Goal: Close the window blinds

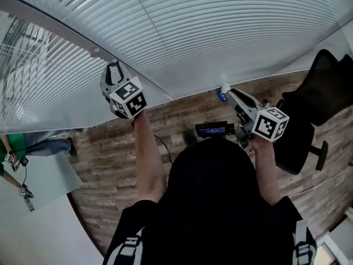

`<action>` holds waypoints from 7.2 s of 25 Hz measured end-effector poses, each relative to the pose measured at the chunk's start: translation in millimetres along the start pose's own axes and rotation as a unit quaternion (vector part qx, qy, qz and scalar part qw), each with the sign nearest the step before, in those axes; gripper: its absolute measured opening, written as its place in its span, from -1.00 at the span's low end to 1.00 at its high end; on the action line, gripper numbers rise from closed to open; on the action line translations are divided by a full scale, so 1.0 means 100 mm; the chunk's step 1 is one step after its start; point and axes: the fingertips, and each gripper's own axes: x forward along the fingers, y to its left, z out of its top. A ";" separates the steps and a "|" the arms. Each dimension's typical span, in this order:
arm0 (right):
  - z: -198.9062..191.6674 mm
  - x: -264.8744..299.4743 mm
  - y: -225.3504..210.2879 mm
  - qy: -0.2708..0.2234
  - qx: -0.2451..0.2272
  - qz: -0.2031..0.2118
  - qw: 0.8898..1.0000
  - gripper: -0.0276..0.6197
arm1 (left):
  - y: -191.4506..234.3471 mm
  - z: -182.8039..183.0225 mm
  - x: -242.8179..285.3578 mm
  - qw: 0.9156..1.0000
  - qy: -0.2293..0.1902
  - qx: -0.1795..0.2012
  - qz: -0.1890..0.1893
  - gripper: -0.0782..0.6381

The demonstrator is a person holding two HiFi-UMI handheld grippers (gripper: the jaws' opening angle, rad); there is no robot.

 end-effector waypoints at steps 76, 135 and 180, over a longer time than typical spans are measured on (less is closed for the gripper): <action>-0.07 0.04 0.05 0.008 -0.006 0.013 1.000 -0.68 | -0.10 0.07 -0.01 0.996 -0.023 0.081 0.000 -0.40; -0.08 0.02 -0.01 0.006 0.000 0.004 1.000 -0.68 | -0.02 0.07 -0.04 0.955 -0.032 -0.279 -0.092 -0.22; -0.13 0.04 -0.01 0.011 -0.004 0.011 1.000 -0.69 | -0.06 -0.01 -0.05 0.993 -0.042 -0.102 -0.046 -0.39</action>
